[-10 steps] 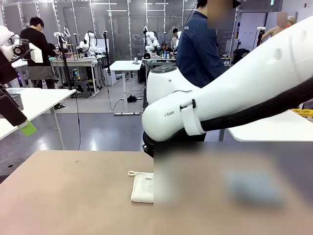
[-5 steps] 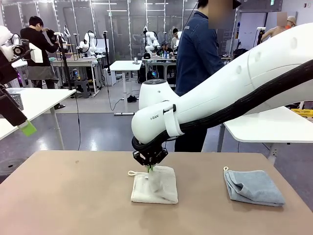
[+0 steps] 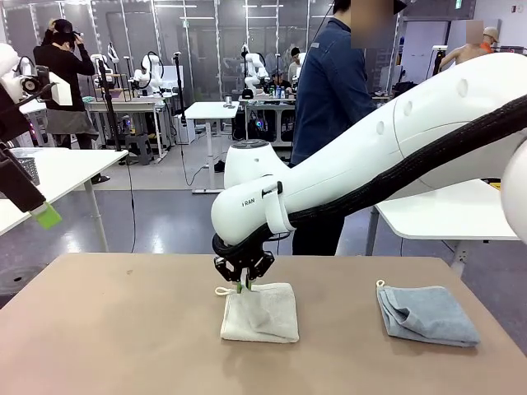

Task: Fold the towels and place them in the basket.
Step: When a person lays out a Towel with hook on the table, fold it in half twice.

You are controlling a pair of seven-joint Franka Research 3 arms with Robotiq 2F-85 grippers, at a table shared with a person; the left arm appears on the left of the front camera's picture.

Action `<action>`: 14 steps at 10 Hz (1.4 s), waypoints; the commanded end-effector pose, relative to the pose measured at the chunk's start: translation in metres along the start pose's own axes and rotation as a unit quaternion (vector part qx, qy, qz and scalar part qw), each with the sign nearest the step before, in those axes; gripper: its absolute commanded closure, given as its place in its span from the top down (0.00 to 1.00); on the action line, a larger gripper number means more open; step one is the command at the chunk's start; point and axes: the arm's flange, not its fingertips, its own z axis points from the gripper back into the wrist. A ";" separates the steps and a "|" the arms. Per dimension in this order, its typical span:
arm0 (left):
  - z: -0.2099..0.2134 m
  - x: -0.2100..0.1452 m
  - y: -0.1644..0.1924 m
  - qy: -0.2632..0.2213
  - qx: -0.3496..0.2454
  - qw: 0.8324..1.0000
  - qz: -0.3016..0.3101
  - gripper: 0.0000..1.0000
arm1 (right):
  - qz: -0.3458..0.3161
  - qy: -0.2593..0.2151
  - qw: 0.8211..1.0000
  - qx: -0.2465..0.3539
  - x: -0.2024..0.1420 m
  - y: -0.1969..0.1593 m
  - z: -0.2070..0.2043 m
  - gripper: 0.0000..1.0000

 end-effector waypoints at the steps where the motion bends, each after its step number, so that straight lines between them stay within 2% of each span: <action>1: -0.002 -0.001 0.000 -0.007 0.005 1.000 -0.001 1.00 | -0.019 0.001 1.000 0.008 0.002 0.002 0.002 0.79; 3: -0.002 -0.001 0.000 -0.007 0.005 1.000 -0.001 1.00 | -0.024 0.000 1.000 0.014 0.001 0.001 0.003 1.00; 5: -0.002 -0.001 0.000 -0.007 0.005 1.000 -0.001 1.00 | -0.029 -0.001 0.999 0.019 0.001 -0.001 0.004 1.00; 6: -0.002 -0.001 0.000 -0.007 0.005 1.000 -0.001 1.00 | -0.030 0.000 0.999 0.021 0.001 -0.003 0.004 0.95; 7: -0.002 -0.001 0.000 -0.007 0.005 1.000 -0.001 1.00 | -0.032 0.000 0.999 0.024 0.000 -0.006 0.004 1.00; 9: -0.002 -0.001 0.000 -0.007 0.005 1.000 -0.001 1.00 | -0.036 0.004 0.999 0.022 0.000 -0.014 -0.002 1.00; 10: -0.002 -0.001 0.000 -0.007 0.005 1.000 -0.001 1.00 | -0.023 0.004 1.000 0.017 0.005 -0.004 0.003 1.00; 14: -0.002 -0.001 0.000 -0.007 0.005 1.000 -0.001 1.00 | -0.023 0.004 1.000 0.017 0.005 -0.004 0.003 1.00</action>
